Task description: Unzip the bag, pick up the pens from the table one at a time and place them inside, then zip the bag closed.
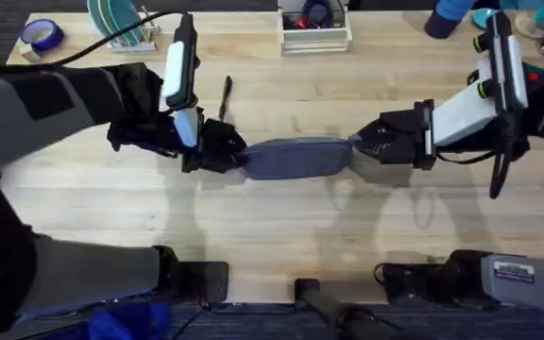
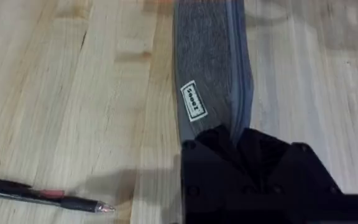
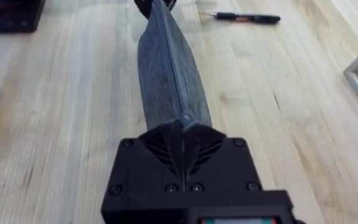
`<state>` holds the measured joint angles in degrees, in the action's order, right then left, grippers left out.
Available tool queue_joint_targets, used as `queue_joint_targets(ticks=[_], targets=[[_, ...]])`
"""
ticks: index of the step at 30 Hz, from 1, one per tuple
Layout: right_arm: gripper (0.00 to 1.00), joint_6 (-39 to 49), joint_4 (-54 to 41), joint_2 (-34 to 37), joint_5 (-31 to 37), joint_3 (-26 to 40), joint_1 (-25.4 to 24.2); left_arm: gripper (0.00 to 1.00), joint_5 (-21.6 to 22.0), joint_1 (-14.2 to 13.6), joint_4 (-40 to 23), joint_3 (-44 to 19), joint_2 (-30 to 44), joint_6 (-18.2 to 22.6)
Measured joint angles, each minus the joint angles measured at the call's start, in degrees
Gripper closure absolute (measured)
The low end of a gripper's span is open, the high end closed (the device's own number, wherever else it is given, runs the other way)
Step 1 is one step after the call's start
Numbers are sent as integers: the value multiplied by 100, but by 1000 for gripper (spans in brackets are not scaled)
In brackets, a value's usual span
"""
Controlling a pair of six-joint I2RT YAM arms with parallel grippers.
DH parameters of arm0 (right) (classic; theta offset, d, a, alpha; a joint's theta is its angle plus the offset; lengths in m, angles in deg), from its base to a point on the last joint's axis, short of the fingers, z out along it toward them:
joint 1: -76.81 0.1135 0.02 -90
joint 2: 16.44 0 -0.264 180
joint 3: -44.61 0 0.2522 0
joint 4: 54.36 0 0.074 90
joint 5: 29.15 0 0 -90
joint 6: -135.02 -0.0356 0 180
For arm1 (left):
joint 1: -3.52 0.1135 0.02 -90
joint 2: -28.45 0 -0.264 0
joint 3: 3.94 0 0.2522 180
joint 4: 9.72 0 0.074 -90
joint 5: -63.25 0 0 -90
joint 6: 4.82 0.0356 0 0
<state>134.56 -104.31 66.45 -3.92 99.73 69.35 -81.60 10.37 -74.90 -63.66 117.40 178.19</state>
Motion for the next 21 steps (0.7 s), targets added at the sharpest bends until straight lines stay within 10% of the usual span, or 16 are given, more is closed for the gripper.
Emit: queue_joint_targets(ticks=[21], targets=[[973, -465, 826, -2, -170, 52, 721, 959, 0, 0, 0, 0, -1, -2]])
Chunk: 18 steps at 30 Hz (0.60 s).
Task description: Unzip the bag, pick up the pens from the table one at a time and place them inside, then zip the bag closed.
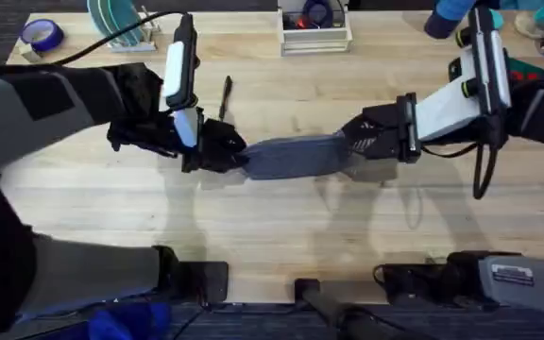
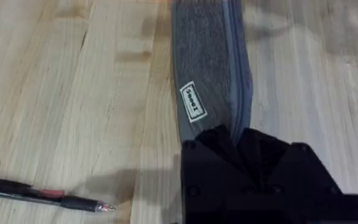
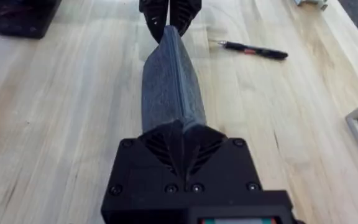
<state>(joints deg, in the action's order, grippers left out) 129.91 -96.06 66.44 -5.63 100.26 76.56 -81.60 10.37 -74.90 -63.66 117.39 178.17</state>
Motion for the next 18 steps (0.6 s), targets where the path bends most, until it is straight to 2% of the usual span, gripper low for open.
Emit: queue_joint_targets(ticks=[10, 12, 18], targets=[[973, -745, 710, 1, 12, 0, 521, 959, 2, 0, 0, 0, -2, 1], [973, -951, 918, 1, 44, 0, 782, 959, 4, 0, 0, 0, 1, 1], [973, -1342, 1240, 2, 237, 2, 1155, 959, 2, 0, -1, 0, 0, 2]])
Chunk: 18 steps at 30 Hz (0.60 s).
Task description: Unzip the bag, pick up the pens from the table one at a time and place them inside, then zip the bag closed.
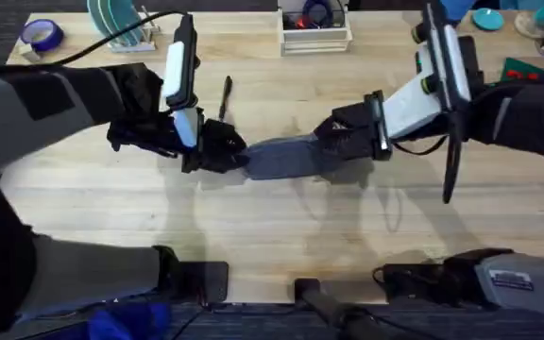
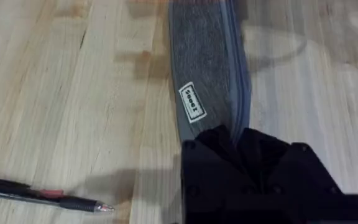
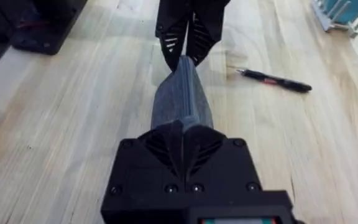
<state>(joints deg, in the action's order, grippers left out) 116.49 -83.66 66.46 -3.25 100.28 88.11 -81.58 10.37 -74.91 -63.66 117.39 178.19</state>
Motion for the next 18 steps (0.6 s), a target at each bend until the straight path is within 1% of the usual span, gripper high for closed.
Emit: queue_joint_targets(ticks=[14, 18], targets=[[972, -864, 936, 2, 398, 4, 757, 959, 0, 0, 1, 0, 1, 0], [971, -1039, 1274, 146, 439, 4, 962, 959, 0, 0, -1, 0, -1, -1]])
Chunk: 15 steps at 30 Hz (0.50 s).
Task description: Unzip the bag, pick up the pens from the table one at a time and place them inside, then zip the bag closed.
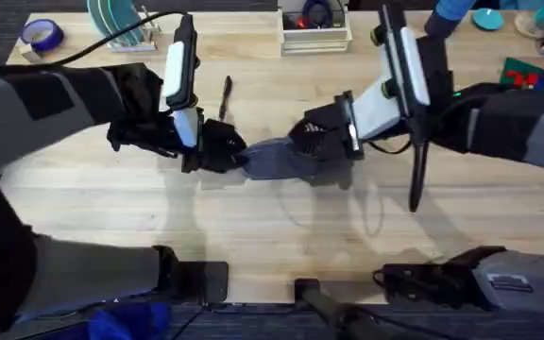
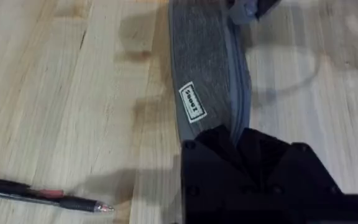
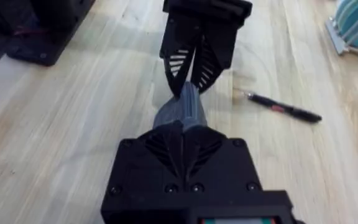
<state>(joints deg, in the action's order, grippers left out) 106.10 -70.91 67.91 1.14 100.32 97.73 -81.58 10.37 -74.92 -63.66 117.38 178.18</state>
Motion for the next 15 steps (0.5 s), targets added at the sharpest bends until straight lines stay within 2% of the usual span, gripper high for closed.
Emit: queue_joint_targets(ticks=[7, 15], targets=[[971, -444, 842, 269, 19, 0, 393, 959, 0, 0, 2, 0, 2, 1], [971, -784, 1354, 519, 19, 2, 688, 959, 0, 0, -2, 0, 1, -1]])
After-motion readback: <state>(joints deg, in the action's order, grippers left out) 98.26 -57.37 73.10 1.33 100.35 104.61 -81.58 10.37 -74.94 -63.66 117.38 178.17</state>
